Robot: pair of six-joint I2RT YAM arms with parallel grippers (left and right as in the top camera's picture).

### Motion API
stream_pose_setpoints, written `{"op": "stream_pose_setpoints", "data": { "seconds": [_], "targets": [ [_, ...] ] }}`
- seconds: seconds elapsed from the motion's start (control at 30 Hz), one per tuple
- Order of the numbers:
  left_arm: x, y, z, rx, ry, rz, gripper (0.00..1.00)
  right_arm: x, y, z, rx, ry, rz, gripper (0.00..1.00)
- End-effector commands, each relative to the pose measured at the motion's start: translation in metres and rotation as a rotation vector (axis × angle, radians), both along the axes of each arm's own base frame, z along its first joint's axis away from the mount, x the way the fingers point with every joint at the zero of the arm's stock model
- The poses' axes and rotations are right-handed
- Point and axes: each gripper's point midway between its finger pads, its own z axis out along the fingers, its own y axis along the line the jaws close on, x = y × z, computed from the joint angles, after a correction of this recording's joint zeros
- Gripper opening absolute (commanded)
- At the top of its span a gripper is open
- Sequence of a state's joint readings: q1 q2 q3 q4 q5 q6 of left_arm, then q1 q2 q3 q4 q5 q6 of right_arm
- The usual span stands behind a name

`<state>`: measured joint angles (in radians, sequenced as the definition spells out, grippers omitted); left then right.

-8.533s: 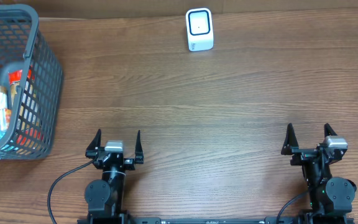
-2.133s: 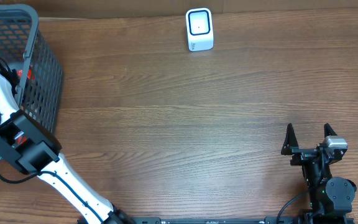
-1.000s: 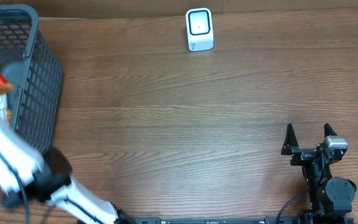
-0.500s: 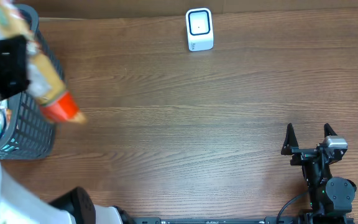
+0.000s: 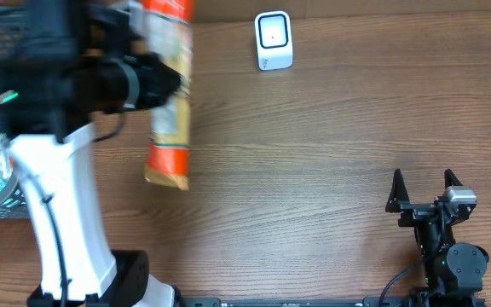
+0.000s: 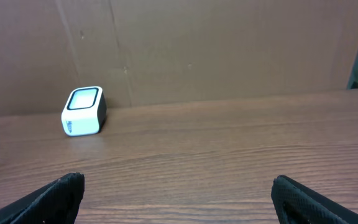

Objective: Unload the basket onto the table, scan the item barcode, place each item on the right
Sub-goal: 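Lift the package out of the basket toward the table center, then lower the package onto the table below the scanner and release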

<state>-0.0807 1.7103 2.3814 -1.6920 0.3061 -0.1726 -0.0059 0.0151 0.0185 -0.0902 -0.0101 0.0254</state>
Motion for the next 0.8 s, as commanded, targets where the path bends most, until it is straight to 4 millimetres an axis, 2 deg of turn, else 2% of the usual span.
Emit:
{"op": "stream_pose_setpoints", "data": {
  "seconds": [0.0,0.1,0.23,0.4,0.57,0.77],
  "targets": [
    [-0.009,-0.02,-0.027,0.082,0.066,-0.032,0.04,0.0,-0.003,-0.002,-0.005,-0.004,-0.014,1.0],
    [-0.008,-0.043,-0.064,0.097,0.156,-0.041,0.04,0.0,-0.003,-0.002,-0.005,-0.004,-0.014,1.0],
    [-0.005,-0.075,-0.125,0.094,0.26,0.001,0.04,0.0,-0.003,-0.002,-0.005,-0.004,-0.014,1.0],
    [-0.005,-0.102,-0.201,0.077,0.324,0.052,0.04,0.0,-0.003,-0.002,-0.005,-0.005,-0.014,1.0],
    [-0.012,-0.116,-0.258,0.059,0.34,0.093,0.04,0.0,-0.003,-0.002,-0.005,-0.004,-0.014,1.0],
    [-0.011,-0.107,-0.304,0.121,0.266,0.203,0.04,0.0,-0.003,-0.002,-0.005,-0.004,-0.014,1.0]
  ]
}}
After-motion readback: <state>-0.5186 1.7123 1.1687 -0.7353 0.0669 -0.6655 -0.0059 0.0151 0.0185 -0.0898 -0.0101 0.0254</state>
